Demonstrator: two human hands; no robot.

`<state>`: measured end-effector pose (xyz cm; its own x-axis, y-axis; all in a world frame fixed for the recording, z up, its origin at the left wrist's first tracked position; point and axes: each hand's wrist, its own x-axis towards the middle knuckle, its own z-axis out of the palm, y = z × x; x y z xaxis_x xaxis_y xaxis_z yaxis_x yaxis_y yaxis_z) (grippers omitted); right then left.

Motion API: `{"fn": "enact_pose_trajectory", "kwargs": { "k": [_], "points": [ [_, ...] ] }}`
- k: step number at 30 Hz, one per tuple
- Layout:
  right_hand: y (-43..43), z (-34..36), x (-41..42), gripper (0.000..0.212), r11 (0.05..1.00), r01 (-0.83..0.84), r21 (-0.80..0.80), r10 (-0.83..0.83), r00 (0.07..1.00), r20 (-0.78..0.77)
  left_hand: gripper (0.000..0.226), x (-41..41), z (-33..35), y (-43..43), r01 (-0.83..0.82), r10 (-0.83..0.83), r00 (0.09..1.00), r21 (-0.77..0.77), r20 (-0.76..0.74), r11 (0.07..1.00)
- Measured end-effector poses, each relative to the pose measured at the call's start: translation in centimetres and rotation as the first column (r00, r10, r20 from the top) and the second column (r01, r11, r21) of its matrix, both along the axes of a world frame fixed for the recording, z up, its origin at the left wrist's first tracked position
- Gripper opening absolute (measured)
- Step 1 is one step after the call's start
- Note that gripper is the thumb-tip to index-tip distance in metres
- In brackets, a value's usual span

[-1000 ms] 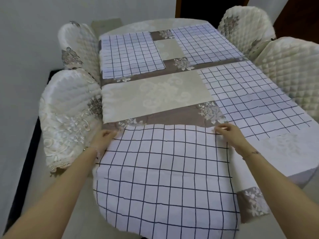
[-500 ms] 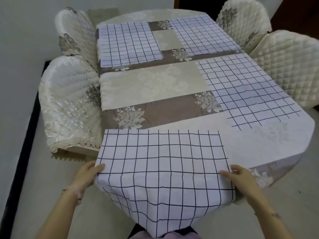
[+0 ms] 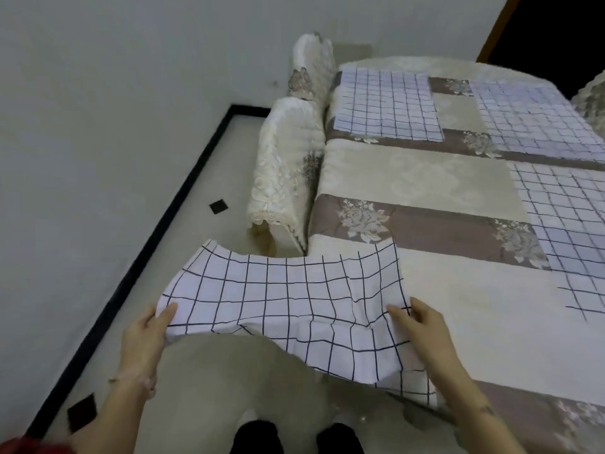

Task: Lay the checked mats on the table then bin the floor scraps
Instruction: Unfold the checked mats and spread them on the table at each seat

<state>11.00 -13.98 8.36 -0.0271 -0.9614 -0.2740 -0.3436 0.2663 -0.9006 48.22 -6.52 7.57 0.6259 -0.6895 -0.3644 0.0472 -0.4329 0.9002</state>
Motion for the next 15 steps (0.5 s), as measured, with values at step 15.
{"fn": "enact_pose_trajectory", "kwargs": {
  "k": [15],
  "points": [
    [2.6, -6.4, 26.9, 0.02, 0.941, -0.186, 0.284, 0.223, 0.969, -0.104, 0.009, 24.8, -5.8, 14.6, -0.197, 0.206, 0.978, 0.158, -0.042, 0.968]
  ]
}}
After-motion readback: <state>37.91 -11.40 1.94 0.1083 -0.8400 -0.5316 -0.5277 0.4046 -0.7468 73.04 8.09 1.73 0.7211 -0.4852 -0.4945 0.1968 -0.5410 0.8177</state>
